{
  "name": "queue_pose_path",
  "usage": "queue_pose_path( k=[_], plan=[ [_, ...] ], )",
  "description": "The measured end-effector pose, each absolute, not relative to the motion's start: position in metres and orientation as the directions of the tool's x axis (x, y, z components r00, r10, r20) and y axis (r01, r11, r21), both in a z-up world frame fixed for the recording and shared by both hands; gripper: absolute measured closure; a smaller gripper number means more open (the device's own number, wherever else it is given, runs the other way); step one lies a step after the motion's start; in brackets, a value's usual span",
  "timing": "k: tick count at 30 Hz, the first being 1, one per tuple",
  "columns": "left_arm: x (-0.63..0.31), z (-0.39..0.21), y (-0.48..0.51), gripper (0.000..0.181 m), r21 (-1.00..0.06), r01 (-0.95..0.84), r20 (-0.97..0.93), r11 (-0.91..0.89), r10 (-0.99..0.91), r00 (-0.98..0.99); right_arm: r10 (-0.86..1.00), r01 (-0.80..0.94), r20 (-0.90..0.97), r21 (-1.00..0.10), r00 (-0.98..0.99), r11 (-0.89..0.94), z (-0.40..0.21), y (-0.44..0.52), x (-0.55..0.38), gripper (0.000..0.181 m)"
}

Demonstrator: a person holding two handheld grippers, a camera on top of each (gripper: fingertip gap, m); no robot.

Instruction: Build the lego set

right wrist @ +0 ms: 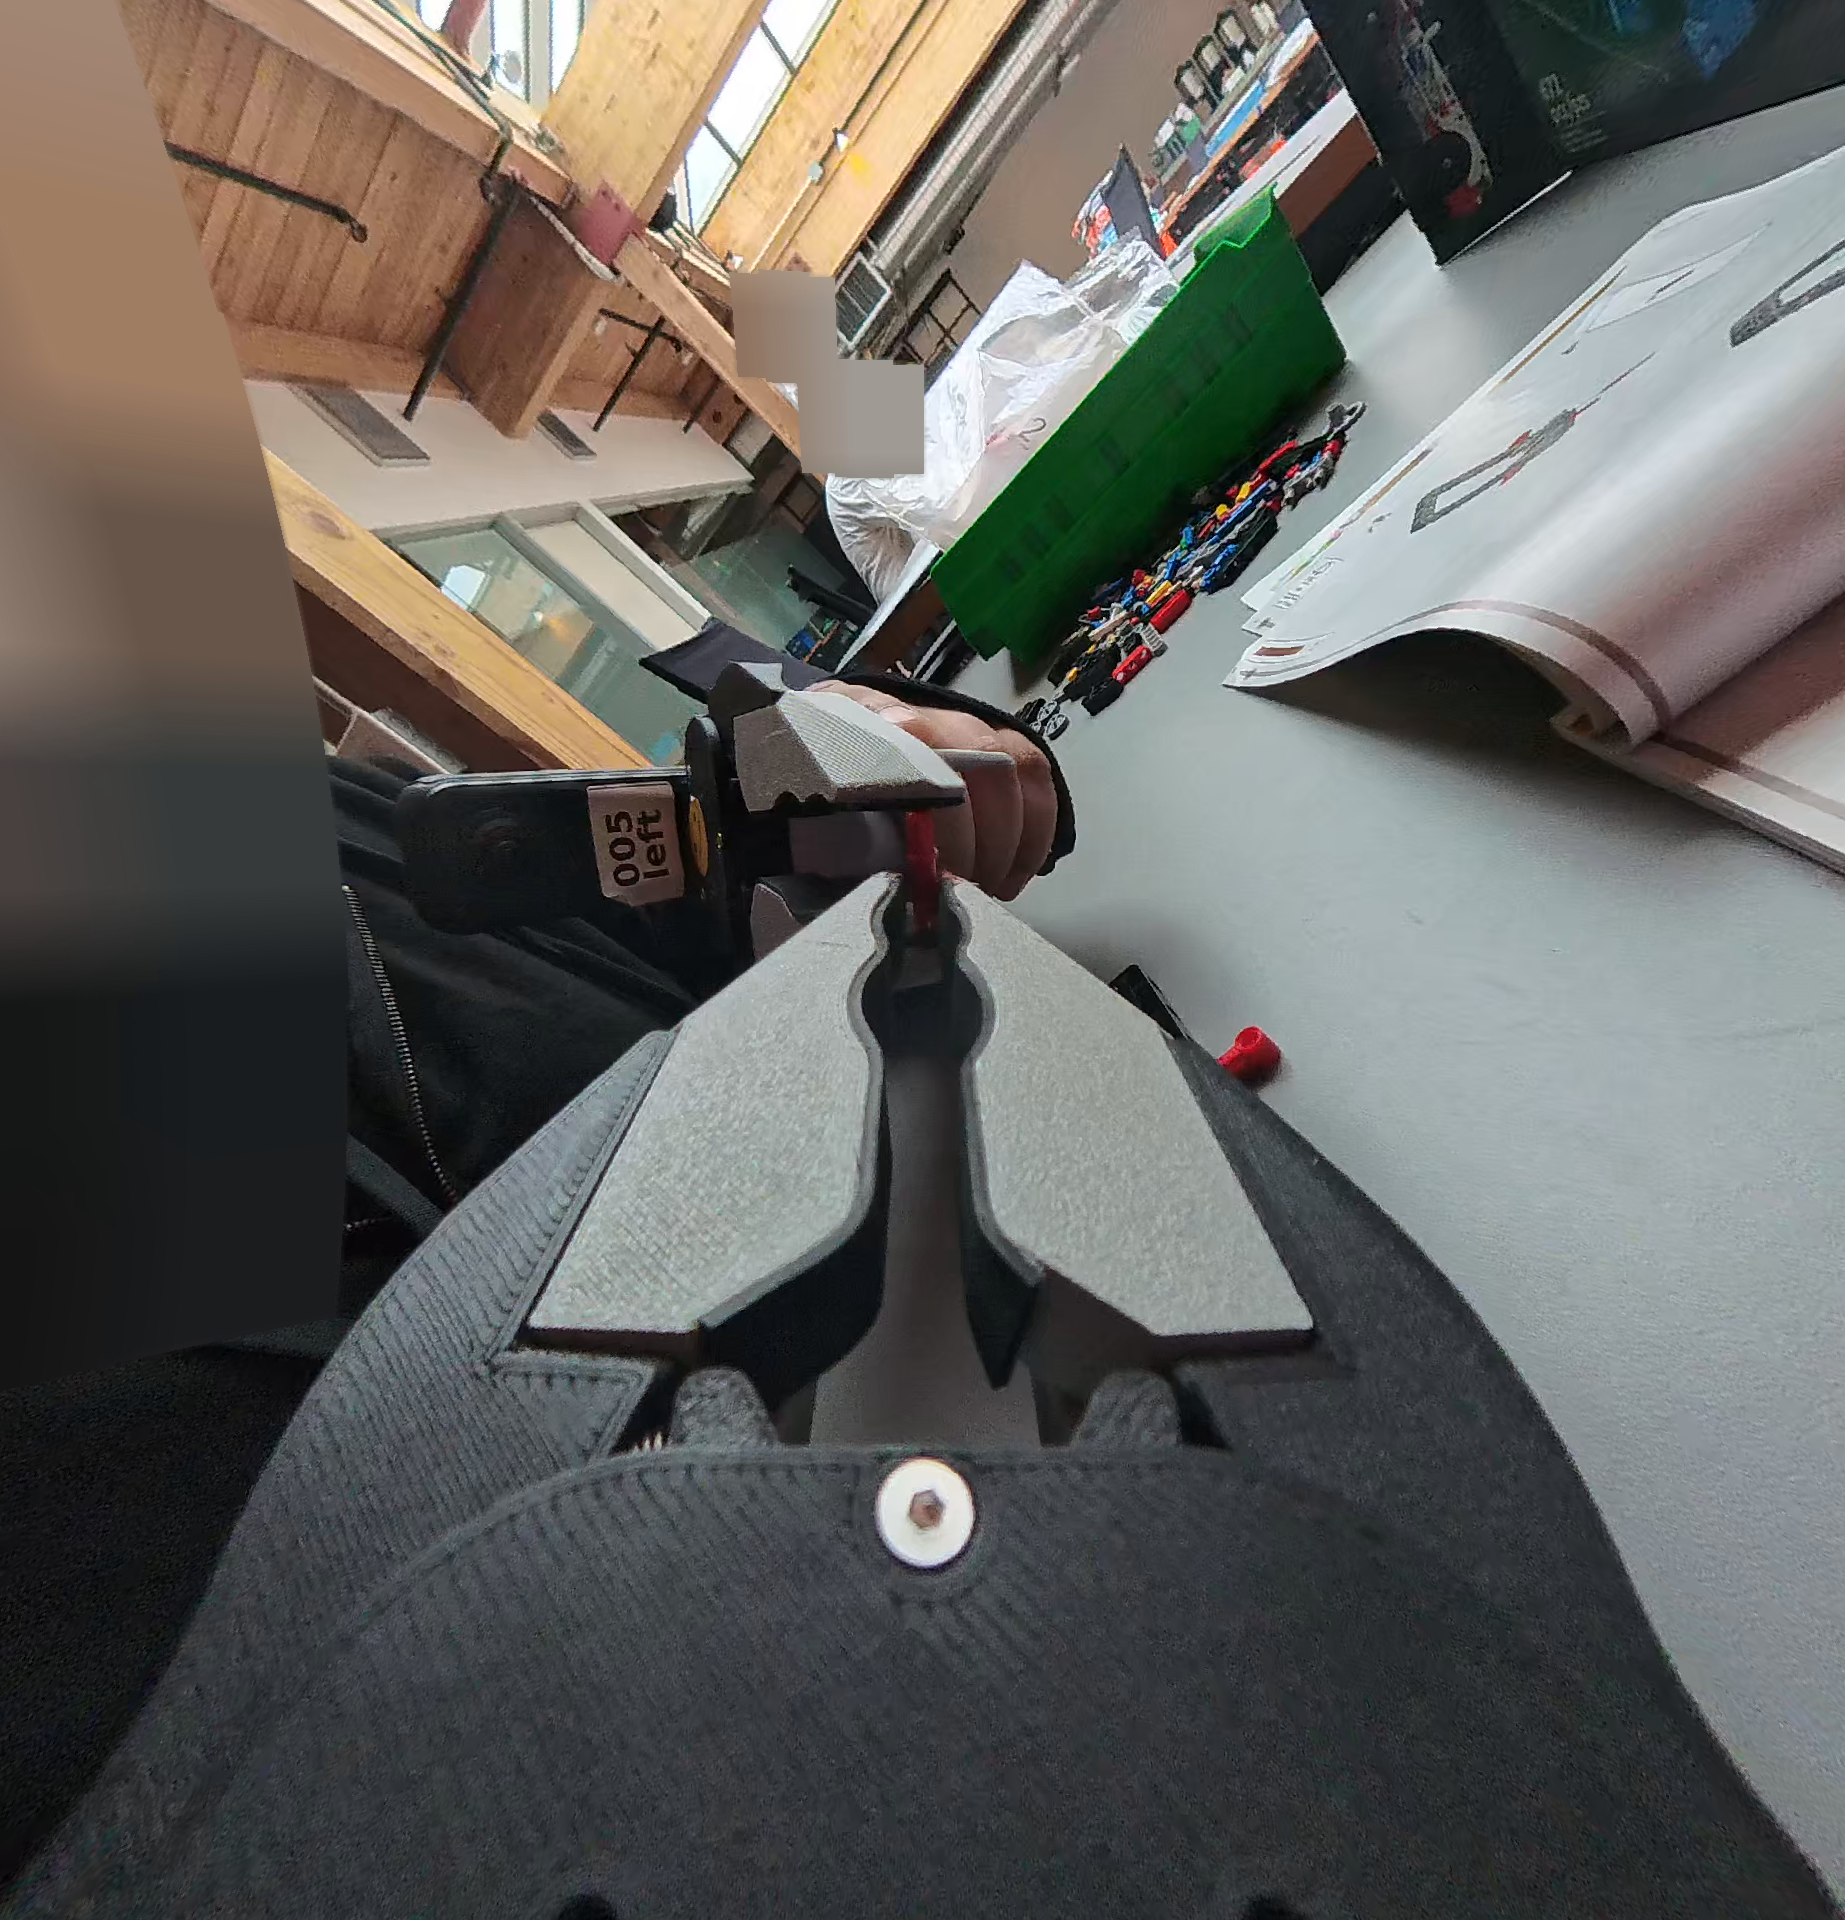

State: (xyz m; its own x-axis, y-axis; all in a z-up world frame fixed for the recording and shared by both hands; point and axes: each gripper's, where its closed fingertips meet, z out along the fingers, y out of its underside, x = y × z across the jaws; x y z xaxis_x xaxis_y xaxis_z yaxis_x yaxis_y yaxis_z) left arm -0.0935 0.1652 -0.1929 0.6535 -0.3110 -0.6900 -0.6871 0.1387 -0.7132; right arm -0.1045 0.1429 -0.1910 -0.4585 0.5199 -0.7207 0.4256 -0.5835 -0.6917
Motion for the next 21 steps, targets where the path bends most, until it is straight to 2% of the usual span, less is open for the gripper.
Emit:
queue_pose_path(
  k=[6,8,11,13,15,17,21],
  plan=[
    [-0.093,-0.195,0.164,0.158,-0.725,-0.678,-0.675,0.127,-0.330,0.660,0.598,0.426,-0.664,-0.747,-0.448,-0.510,-0.193,0.142,-0.104,0.180],
    [-0.092,-0.203,0.160,0.151,-0.737,-0.668,-0.646,0.102,-0.397,0.652,0.693,0.453,-0.603,-0.784,-0.396,-0.424,-0.203,0.147,-0.103,0.180],
    [-0.096,-0.220,0.154,0.154,-0.805,-0.591,-0.478,-0.044,-0.541,0.692,0.892,0.490,-0.328,-0.860,-0.312,-0.144,-0.221,0.157,-0.101,0.181],
    [-0.099,-0.226,0.154,0.160,-0.866,-0.455,-0.257,-0.207,-0.596,0.761,0.954,0.483,-0.053,-0.870,-0.295,0.101,-0.226,0.159,-0.100,0.180],
    [-0.099,-0.223,0.154,0.160,-0.896,-0.331,-0.091,-0.294,-0.610,0.787,0.944,0.485,0.170,-0.824,-0.283,0.294,-0.229,0.159,-0.100,0.180],
    [-0.098,-0.220,0.153,0.166,-0.910,-0.261,-0.001,-0.322,-0.628,0.778,0.902,0.459,0.333,-0.778,-0.276,0.428,-0.228,0.157,-0.100,0.180],
    [-0.091,-0.225,0.147,0.170,-0.906,-0.225,0.079,-0.360,-0.663,0.744,0.827,0.462,0.475,-0.686,-0.300,0.561,-0.236,0.151,-0.100,0.180]
  ],
)
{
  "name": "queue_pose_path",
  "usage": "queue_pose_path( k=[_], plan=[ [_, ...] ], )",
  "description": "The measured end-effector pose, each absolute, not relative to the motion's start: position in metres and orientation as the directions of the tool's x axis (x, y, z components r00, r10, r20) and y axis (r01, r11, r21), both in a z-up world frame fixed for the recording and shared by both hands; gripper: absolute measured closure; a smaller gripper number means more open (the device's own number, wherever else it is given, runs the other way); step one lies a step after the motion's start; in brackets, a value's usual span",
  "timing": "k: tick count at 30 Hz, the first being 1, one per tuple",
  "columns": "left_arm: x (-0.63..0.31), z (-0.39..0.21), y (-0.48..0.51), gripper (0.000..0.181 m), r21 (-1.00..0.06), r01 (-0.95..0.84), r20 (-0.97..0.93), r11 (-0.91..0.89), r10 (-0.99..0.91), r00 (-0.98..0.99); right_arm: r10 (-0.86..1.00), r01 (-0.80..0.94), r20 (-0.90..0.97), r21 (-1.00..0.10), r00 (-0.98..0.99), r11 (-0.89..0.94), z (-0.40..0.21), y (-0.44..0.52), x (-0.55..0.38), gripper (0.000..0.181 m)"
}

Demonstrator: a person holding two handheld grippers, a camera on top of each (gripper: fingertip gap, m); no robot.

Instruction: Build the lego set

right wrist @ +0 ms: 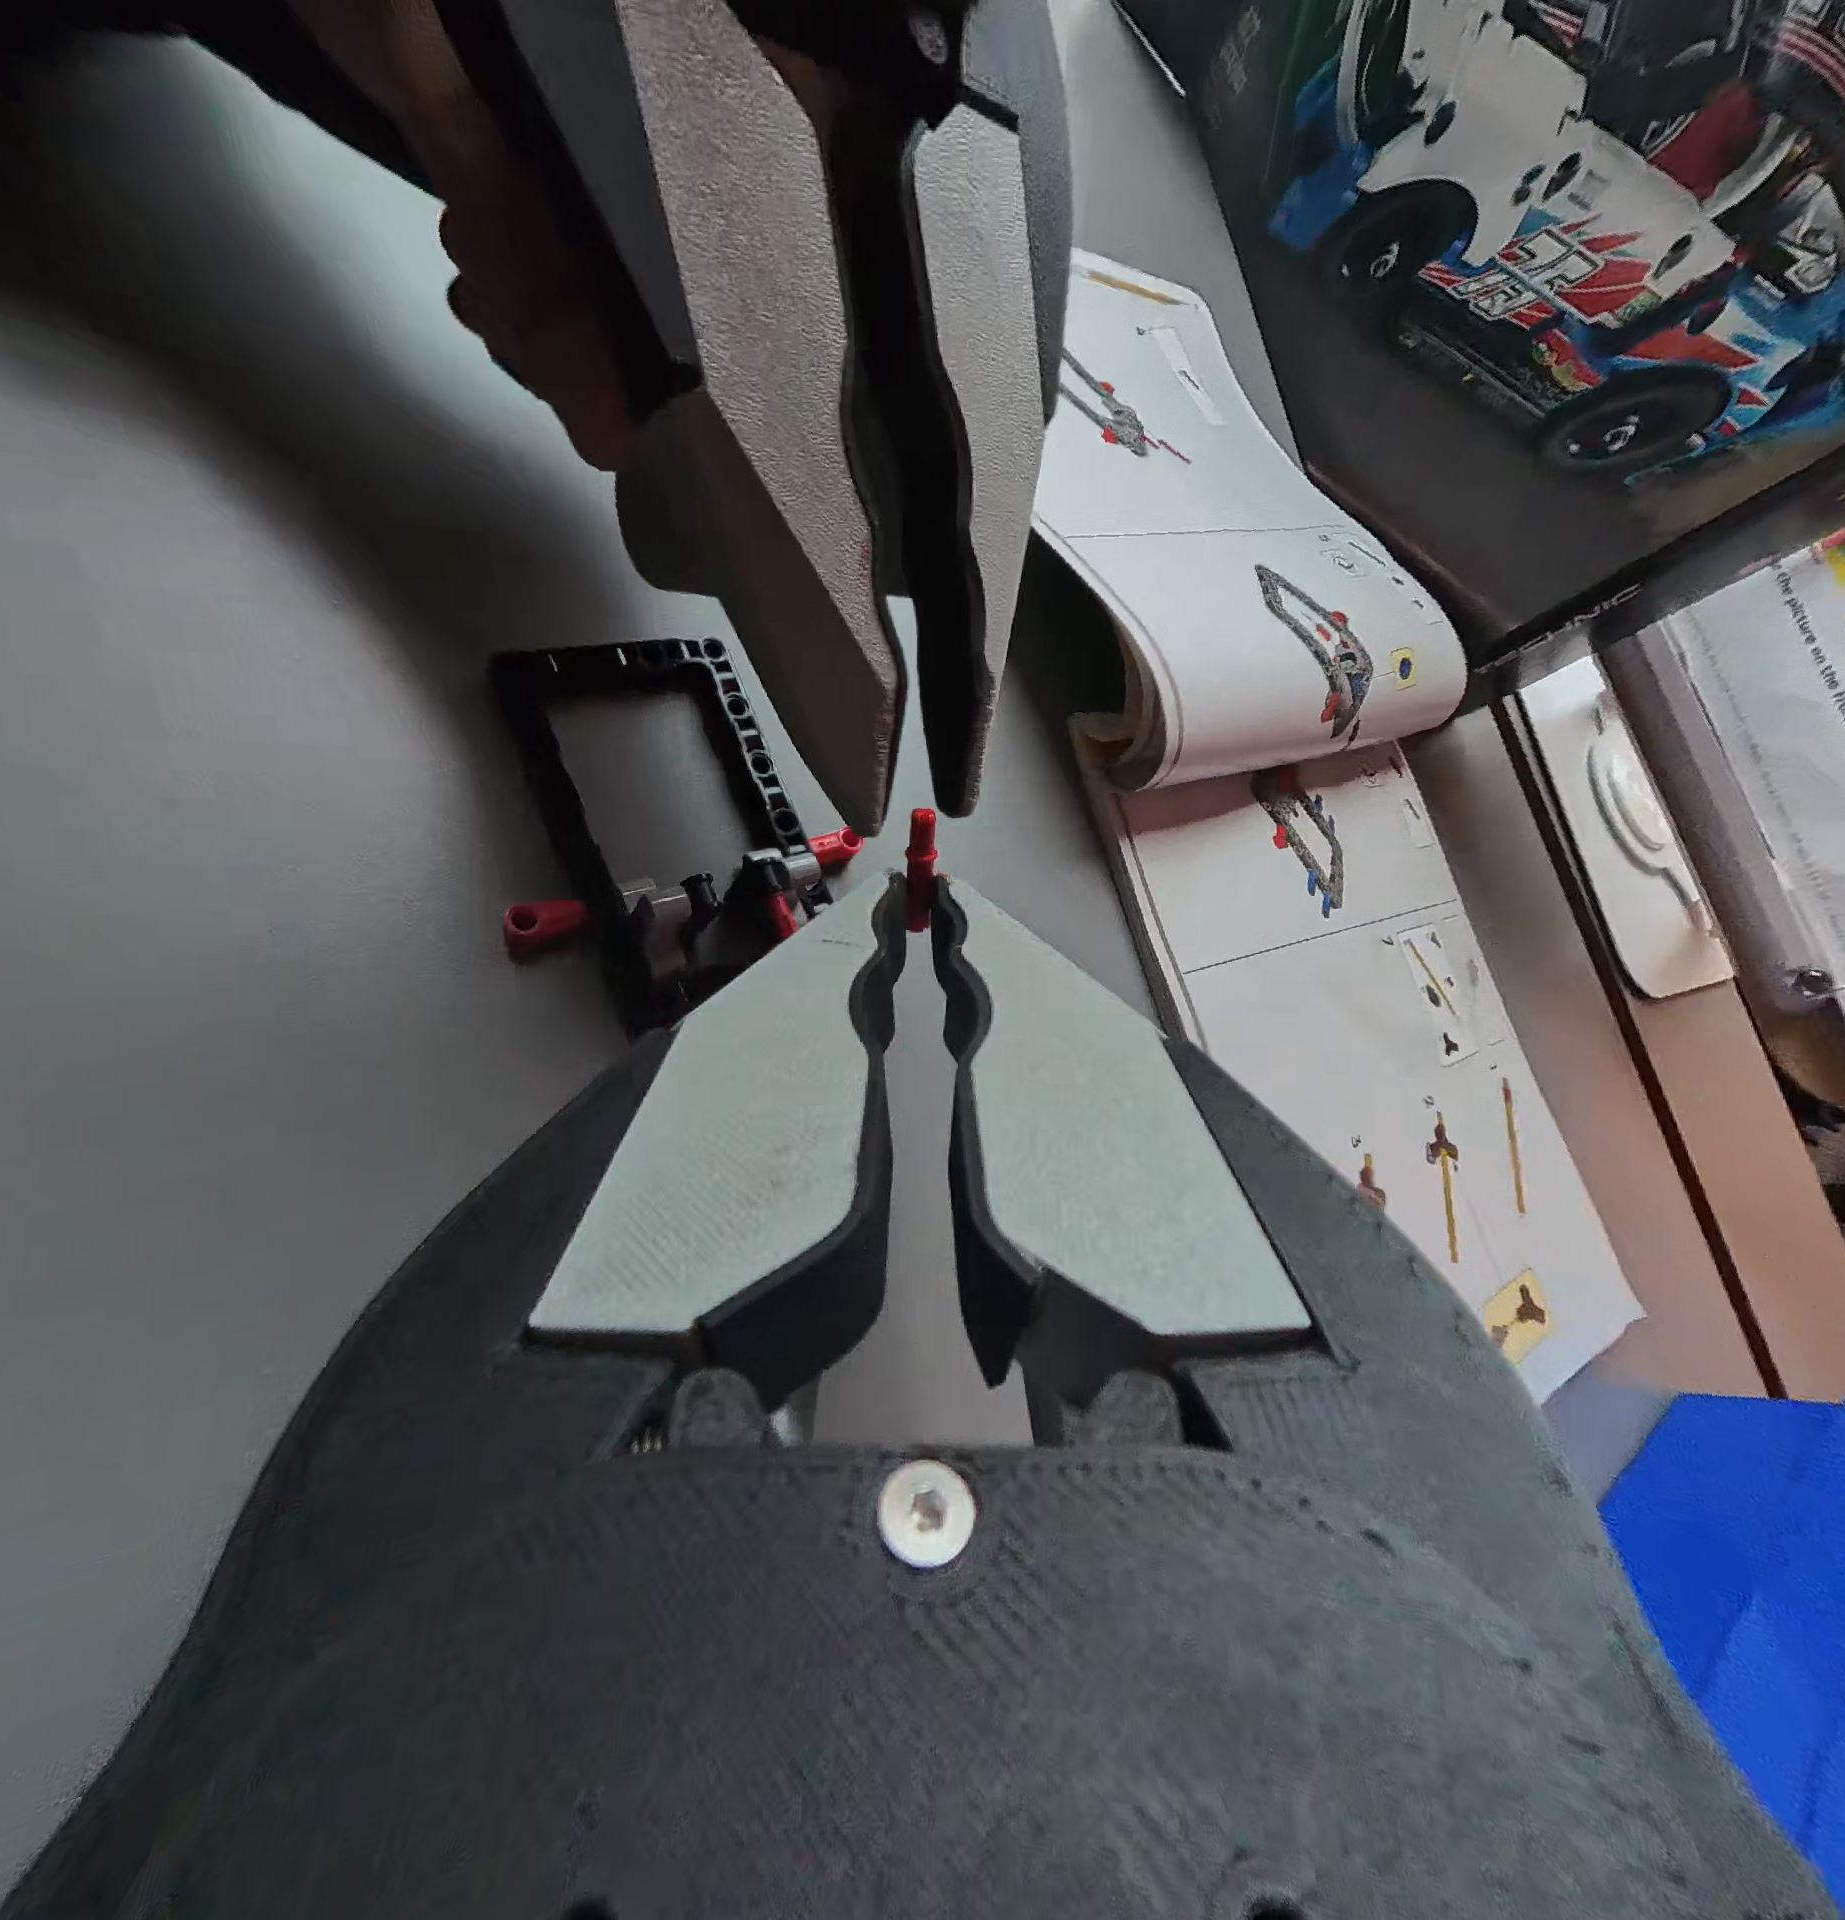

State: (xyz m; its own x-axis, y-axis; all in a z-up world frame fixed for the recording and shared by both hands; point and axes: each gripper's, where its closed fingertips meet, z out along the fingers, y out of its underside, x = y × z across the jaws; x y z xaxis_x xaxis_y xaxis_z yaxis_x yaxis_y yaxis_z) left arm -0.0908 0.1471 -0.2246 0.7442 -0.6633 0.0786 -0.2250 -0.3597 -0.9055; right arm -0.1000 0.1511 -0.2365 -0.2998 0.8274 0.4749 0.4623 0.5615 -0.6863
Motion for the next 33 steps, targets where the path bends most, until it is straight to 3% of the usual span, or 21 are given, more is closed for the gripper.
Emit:
queue_pose_path(
  k=[10,16,19,31,33],
  plan=[
    [-0.088,-0.231,0.144,0.179,-0.907,-0.281,0.021,-0.313,-0.701,0.713,0.737,0.437,0.586,-0.596,-0.337,0.674,-0.239,0.145,-0.099,0.180],
    [-0.075,-0.212,0.126,0.179,-0.960,-0.243,-0.031,-0.141,-0.805,0.592,0.837,0.298,0.318,-0.829,-0.444,0.473,-0.221,0.123,-0.086,0.180],
    [-0.070,-0.200,0.120,0.179,-0.976,-0.206,-0.065,-0.064,-0.824,0.563,0.839,0.230,0.233,-0.895,-0.492,0.383,-0.209,0.115,-0.079,0.179],
    [-0.067,-0.201,0.118,0.178,-0.980,-0.190,-0.065,-0.050,-0.828,0.557,0.828,0.180,0.225,-0.916,-0.513,0.360,-0.206,0.115,-0.075,0.181],
    [-0.076,-0.214,0.126,0.166,-0.962,-0.244,-0.052,-0.123,-0.794,0.606,0.818,0.229,0.249,-0.881,-0.519,0.413,-0.221,0.122,-0.074,0.180]
  ],
)
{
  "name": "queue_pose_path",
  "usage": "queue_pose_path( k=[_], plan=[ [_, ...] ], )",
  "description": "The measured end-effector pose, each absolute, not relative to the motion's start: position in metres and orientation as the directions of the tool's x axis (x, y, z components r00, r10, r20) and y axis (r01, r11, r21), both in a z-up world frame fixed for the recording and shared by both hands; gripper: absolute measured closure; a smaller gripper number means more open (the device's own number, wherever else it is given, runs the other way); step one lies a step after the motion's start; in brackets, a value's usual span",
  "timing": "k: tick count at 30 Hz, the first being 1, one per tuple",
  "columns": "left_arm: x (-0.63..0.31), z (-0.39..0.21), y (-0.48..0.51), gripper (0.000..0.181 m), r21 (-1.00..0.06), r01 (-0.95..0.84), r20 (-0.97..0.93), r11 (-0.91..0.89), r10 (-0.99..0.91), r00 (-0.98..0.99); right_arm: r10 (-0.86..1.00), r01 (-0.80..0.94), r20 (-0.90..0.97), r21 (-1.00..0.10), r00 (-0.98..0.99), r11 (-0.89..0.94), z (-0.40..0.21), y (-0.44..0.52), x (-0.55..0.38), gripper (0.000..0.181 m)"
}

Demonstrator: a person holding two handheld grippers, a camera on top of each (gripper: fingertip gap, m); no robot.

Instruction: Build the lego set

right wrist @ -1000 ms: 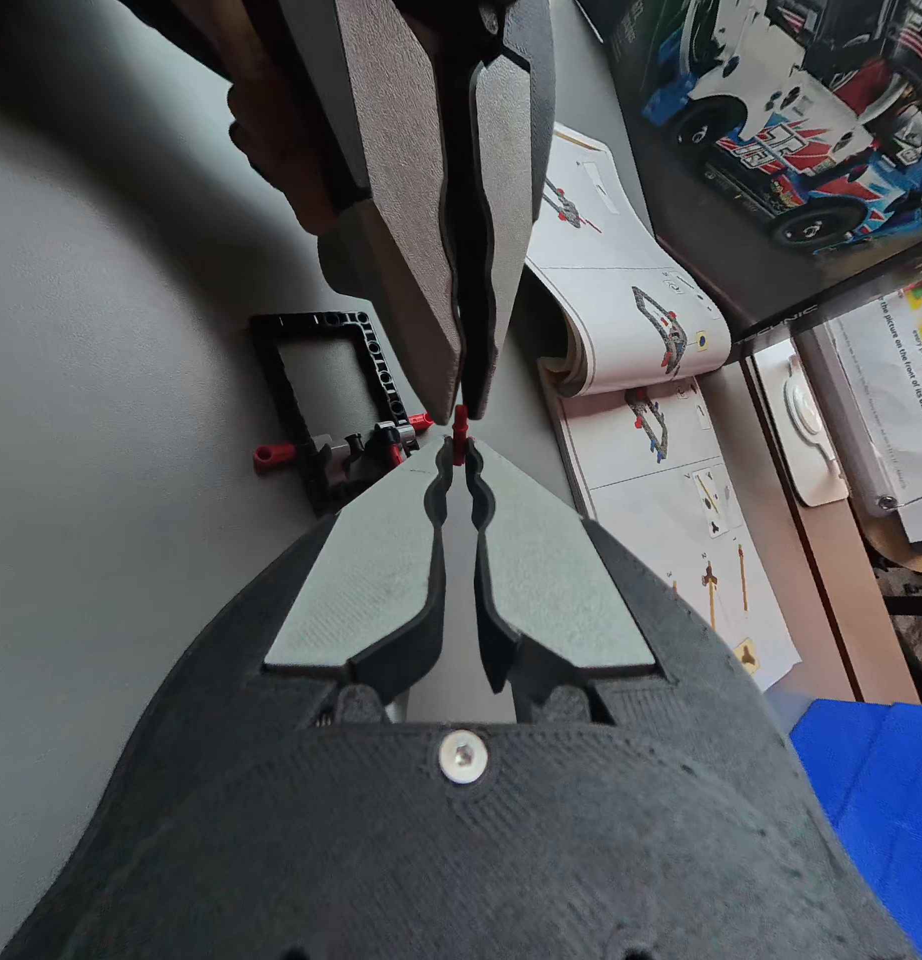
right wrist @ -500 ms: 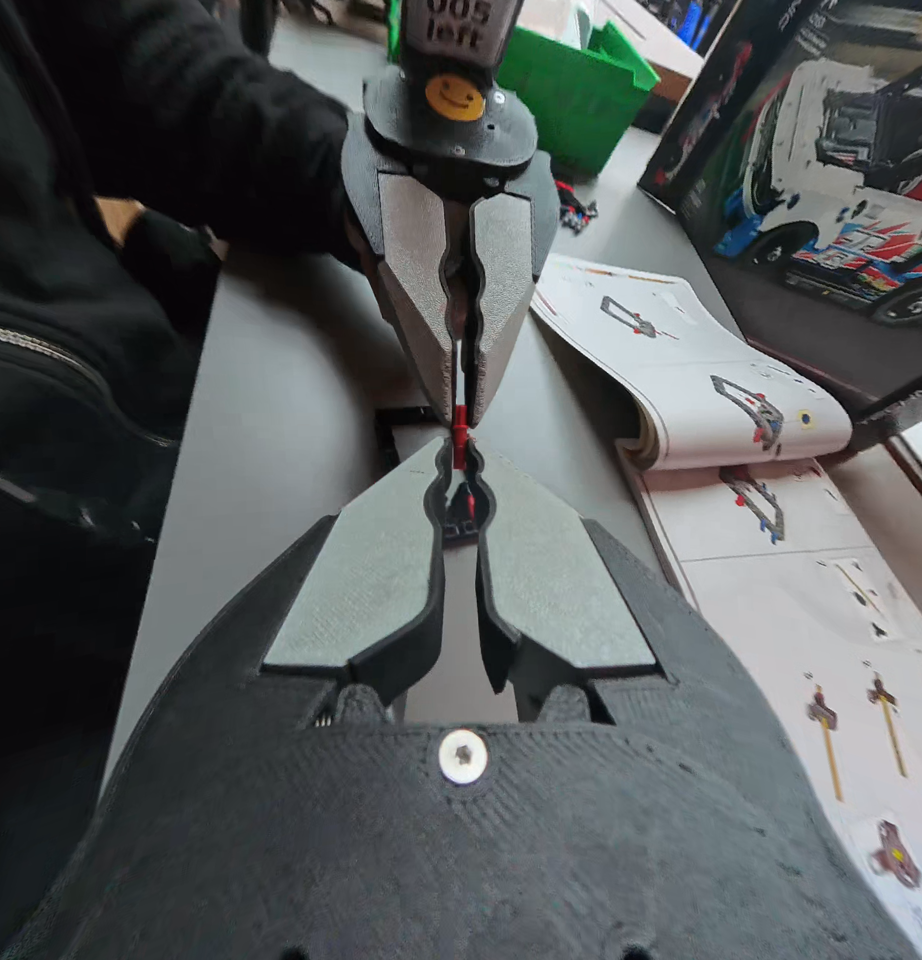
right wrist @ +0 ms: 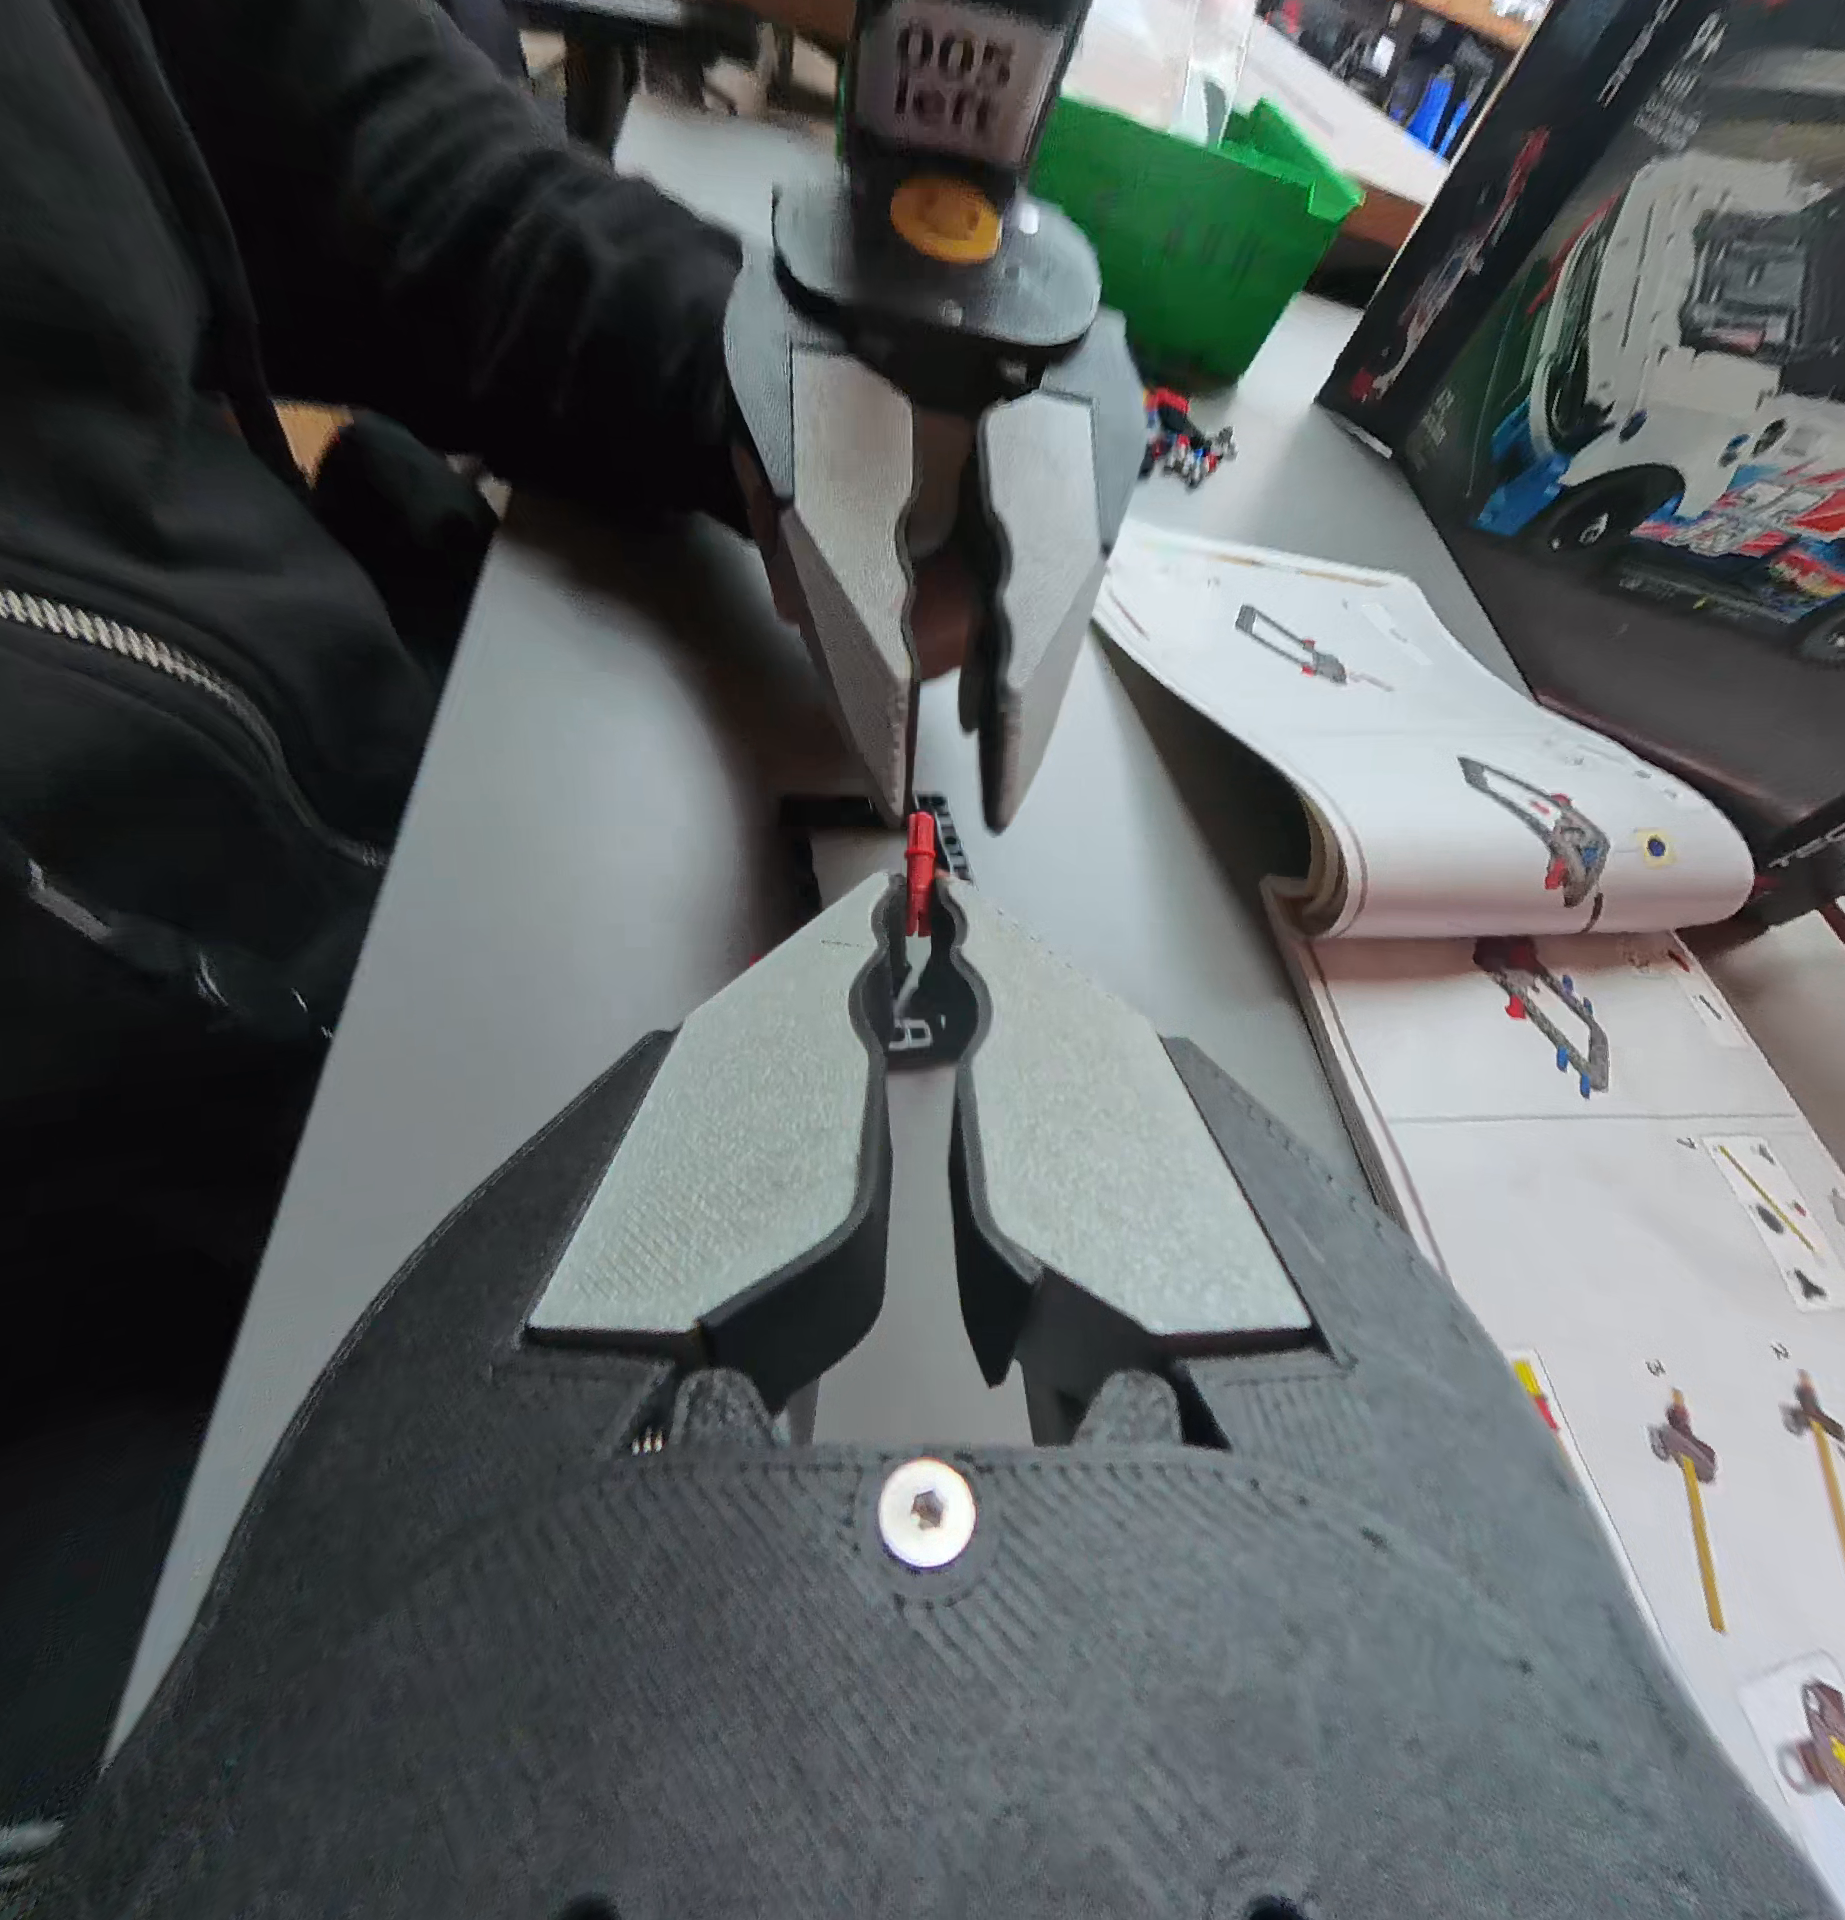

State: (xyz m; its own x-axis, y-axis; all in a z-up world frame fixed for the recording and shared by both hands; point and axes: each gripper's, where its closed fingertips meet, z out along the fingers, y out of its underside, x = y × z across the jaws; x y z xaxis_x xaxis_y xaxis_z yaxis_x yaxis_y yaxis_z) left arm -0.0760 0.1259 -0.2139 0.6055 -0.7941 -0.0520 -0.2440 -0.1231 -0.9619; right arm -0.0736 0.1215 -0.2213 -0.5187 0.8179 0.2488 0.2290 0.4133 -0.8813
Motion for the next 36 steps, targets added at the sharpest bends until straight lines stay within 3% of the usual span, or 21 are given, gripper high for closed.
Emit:
queue_pose_path(
  k=[5,9,17,20,27,36],
  plan=[
    [-0.091,-0.257,0.119,0.159,-0.829,-0.463,-0.066,-0.313,-0.767,0.638,0.759,0.352,0.324,-0.737,-0.565,0.577,-0.265,0.130,-0.068,0.180],
    [-0.090,-0.274,0.121,0.153,-0.780,-0.523,-0.119,-0.344,-0.739,0.663,0.722,0.374,0.351,-0.675,-0.596,0.636,-0.282,0.130,-0.070,0.180],
    [-0.094,-0.274,0.133,0.115,-0.786,-0.446,-0.058,-0.427,-0.668,0.742,0.730,0.350,0.345,-0.706,-0.590,0.616,-0.277,0.134,-0.076,0.180],
    [-0.090,-0.279,0.134,0.116,-0.778,-0.447,-0.038,-0.441,-0.677,0.735,0.724,0.346,0.343,-0.705,-0.598,0.619,-0.277,0.133,-0.078,0.180],
    [-0.082,-0.285,0.132,0.140,-0.757,-0.455,0.007,-0.469,-0.702,0.712,0.712,0.332,0.354,-0.701,-0.607,0.632,-0.277,0.131,-0.079,0.180],
    [-0.083,-0.287,0.130,0.140,-0.749,-0.458,0.021,-0.478,-0.708,0.706,0.708,0.328,0.334,-0.710,-0.622,0.623,-0.281,0.129,-0.076,0.180]
  ],
)
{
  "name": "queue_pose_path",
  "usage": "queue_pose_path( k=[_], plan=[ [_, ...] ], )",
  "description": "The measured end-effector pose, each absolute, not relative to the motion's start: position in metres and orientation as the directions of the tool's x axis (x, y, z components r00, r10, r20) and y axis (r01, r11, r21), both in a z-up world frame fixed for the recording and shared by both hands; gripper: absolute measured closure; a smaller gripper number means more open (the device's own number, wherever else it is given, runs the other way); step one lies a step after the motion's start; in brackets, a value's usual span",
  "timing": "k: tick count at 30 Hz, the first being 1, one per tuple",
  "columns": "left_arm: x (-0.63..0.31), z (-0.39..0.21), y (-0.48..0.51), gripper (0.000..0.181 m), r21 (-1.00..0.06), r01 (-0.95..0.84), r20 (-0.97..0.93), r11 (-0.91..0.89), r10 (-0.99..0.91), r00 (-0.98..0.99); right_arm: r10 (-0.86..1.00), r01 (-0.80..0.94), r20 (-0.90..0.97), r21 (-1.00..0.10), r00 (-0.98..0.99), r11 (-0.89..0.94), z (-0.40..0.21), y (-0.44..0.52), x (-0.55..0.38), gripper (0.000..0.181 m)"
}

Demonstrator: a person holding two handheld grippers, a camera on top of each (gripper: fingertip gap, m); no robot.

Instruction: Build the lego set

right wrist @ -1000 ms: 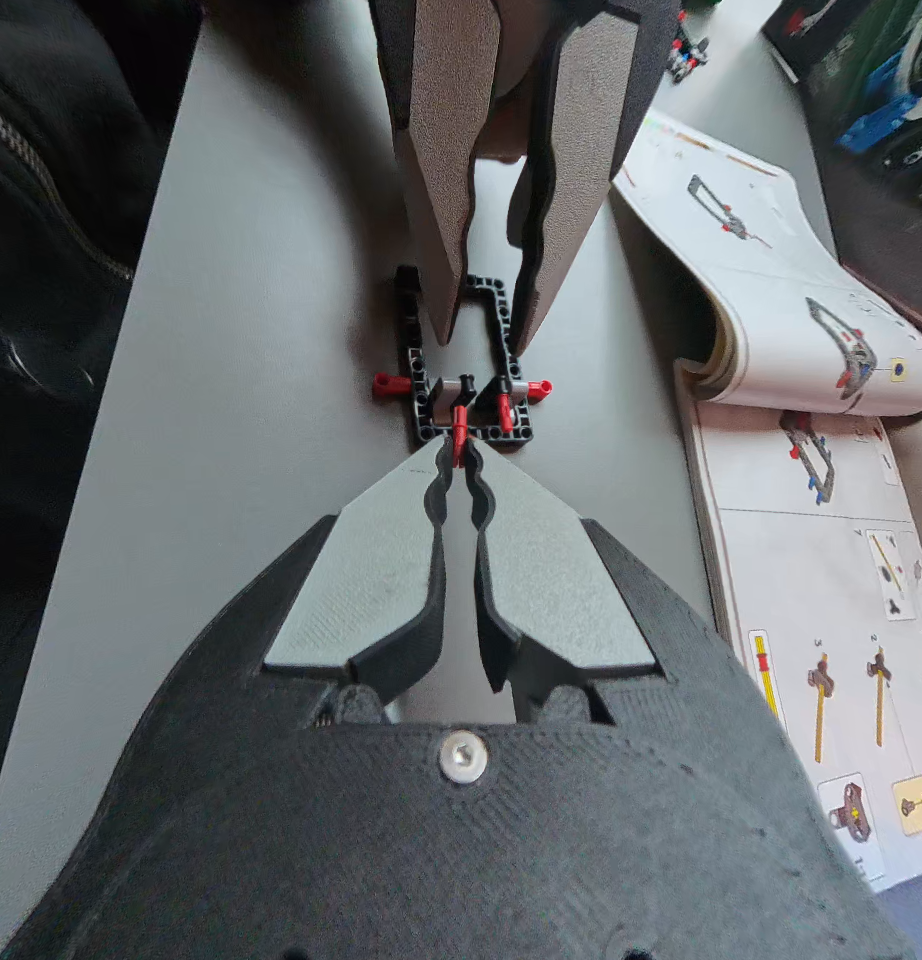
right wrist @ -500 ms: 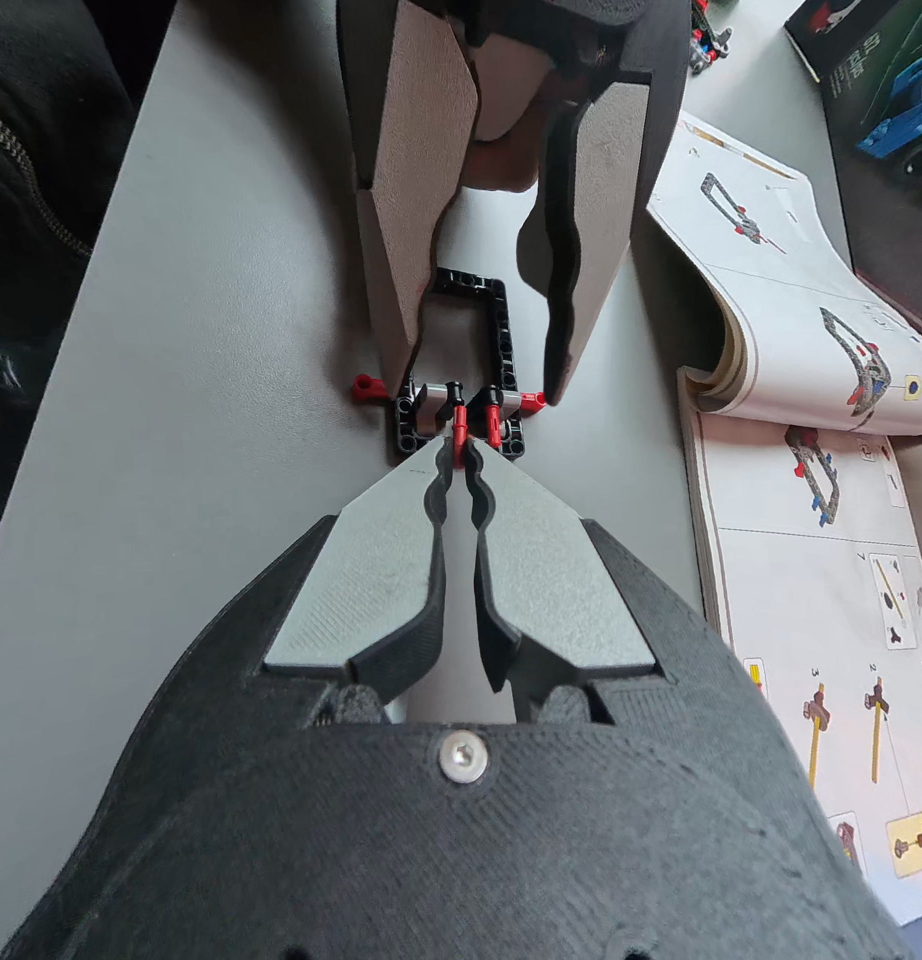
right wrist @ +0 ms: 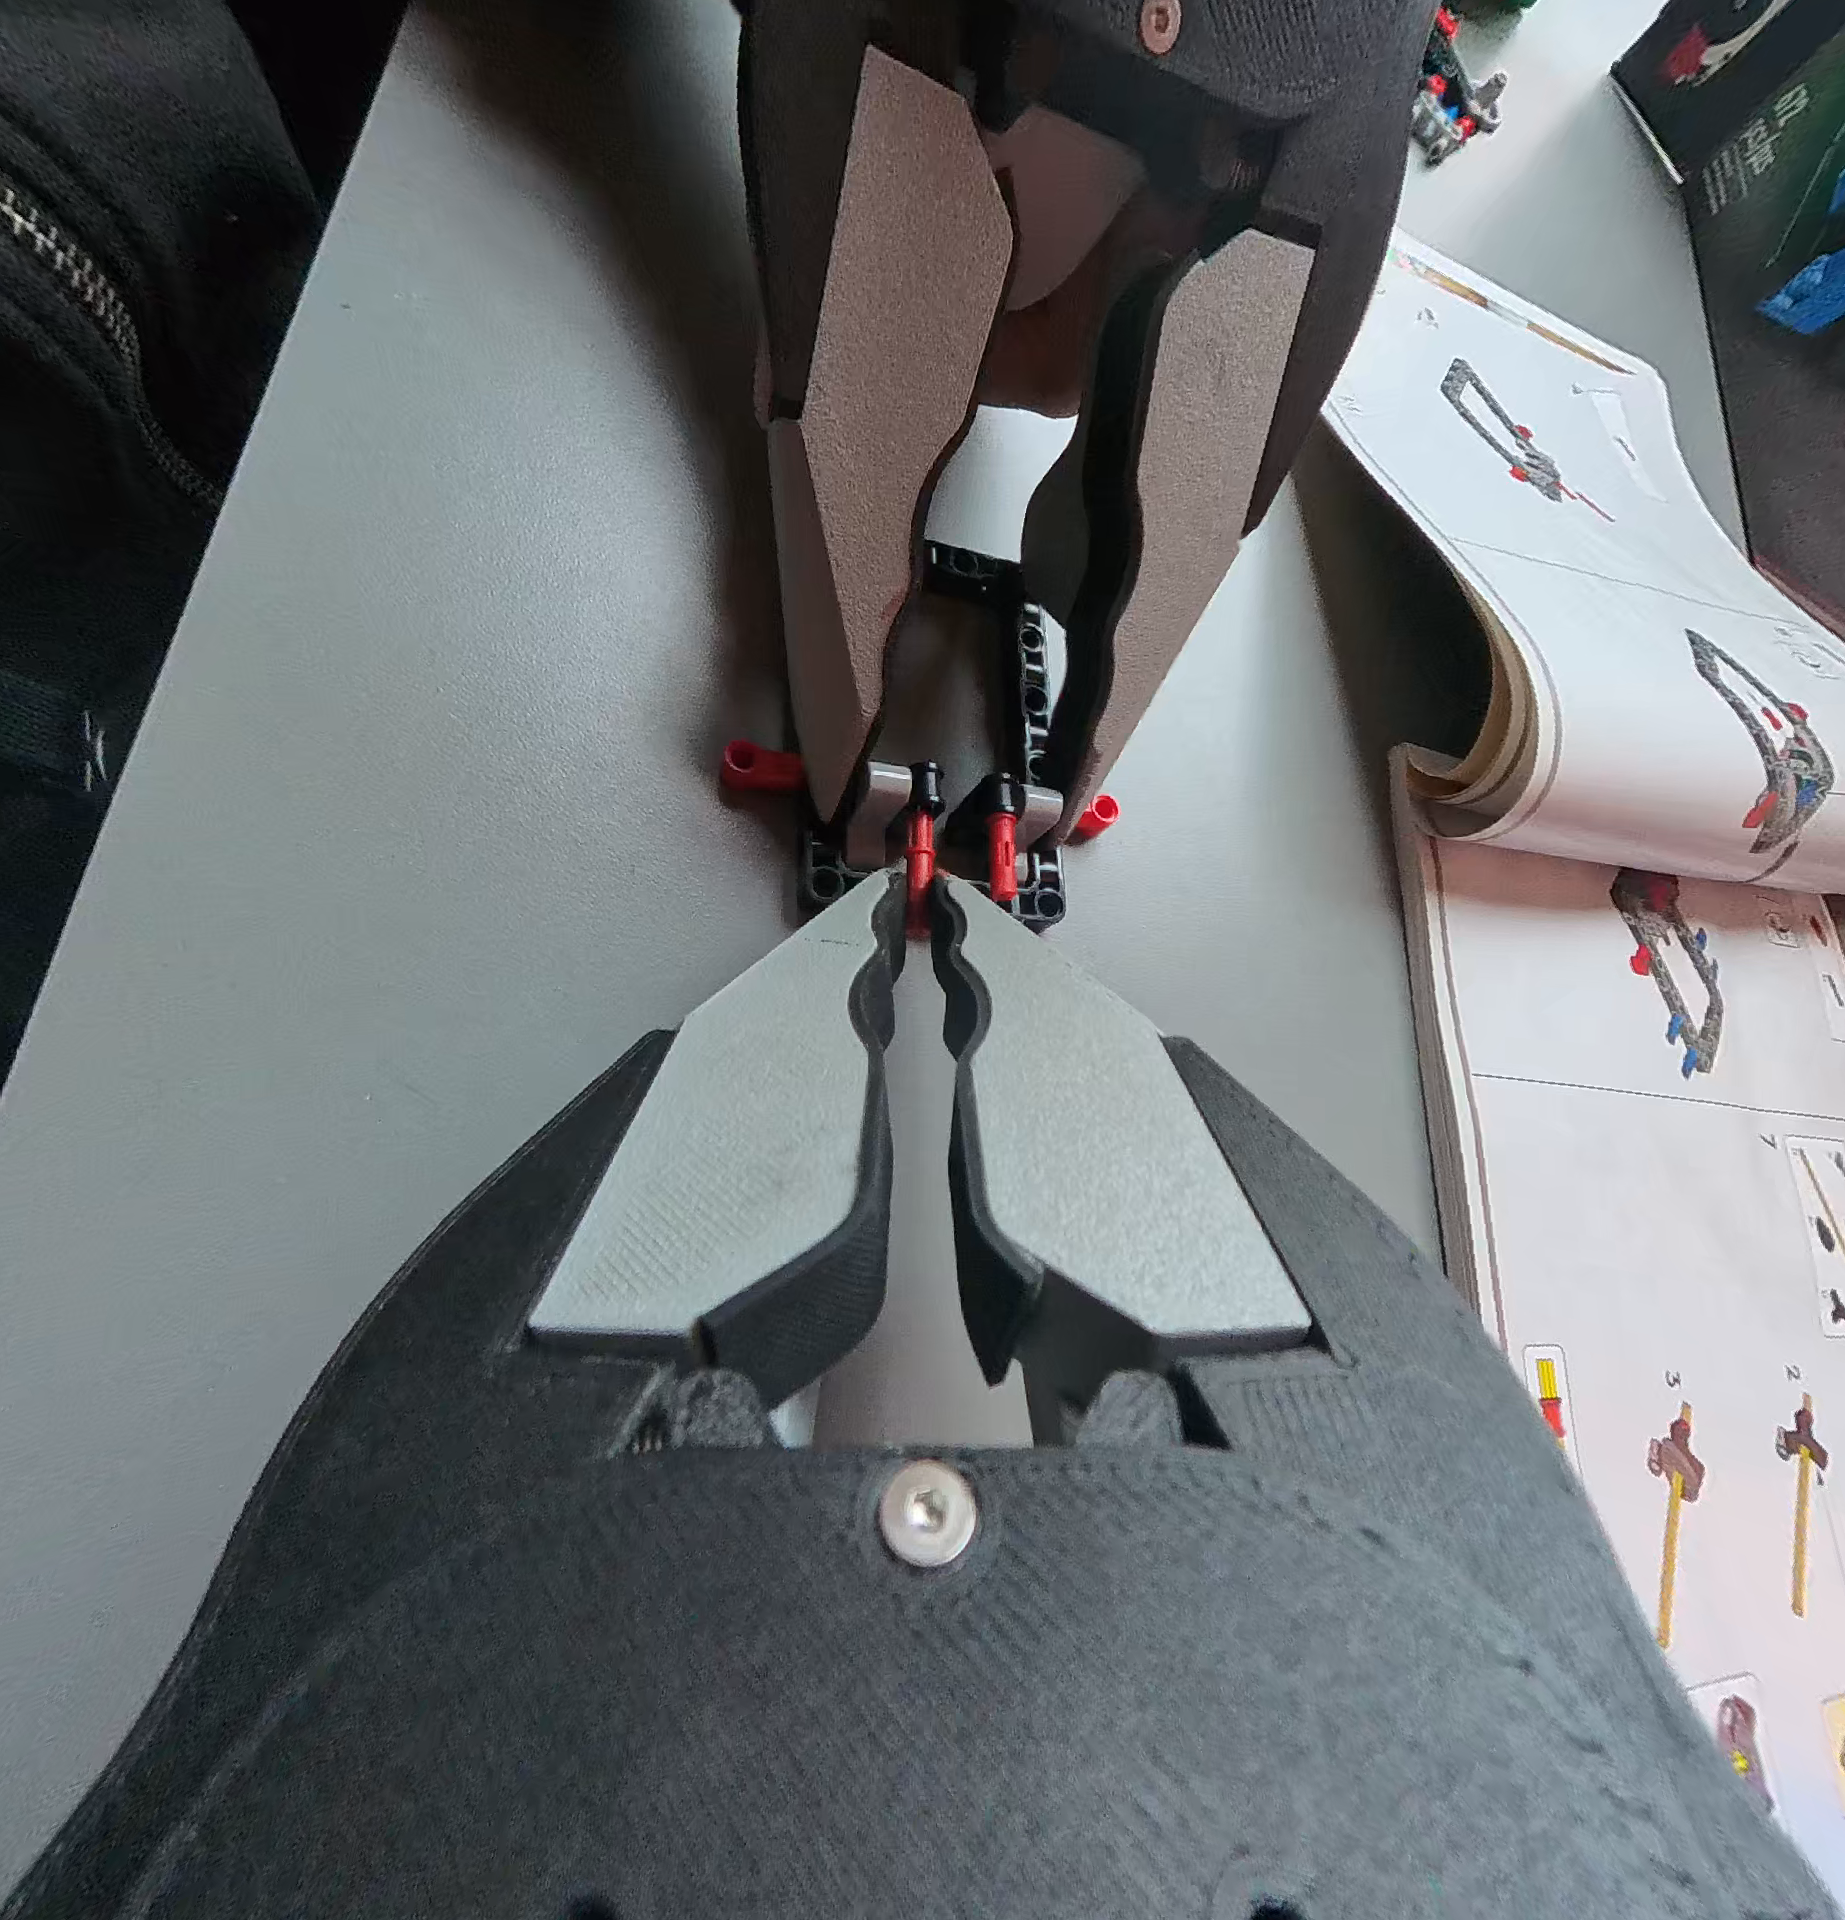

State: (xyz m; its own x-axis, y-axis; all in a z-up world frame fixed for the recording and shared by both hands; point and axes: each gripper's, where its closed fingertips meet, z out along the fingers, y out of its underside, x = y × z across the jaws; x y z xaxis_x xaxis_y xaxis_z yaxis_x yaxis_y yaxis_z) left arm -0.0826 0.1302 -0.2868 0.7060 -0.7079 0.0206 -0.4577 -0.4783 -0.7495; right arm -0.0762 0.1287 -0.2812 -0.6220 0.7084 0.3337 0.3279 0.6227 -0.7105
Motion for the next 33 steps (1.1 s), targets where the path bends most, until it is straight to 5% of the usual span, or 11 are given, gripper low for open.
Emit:
queue_pose_path(
  k=[33],
  plan=[
    [-0.0795,-0.2867,0.1292,0.141,-0.752,-0.472,0.017,-0.461,-0.729,0.684,0.715,0.387,0.182,-0.738,-0.675,0.553,-0.2786,0.1233,-0.0780,0.180]
  ],
)
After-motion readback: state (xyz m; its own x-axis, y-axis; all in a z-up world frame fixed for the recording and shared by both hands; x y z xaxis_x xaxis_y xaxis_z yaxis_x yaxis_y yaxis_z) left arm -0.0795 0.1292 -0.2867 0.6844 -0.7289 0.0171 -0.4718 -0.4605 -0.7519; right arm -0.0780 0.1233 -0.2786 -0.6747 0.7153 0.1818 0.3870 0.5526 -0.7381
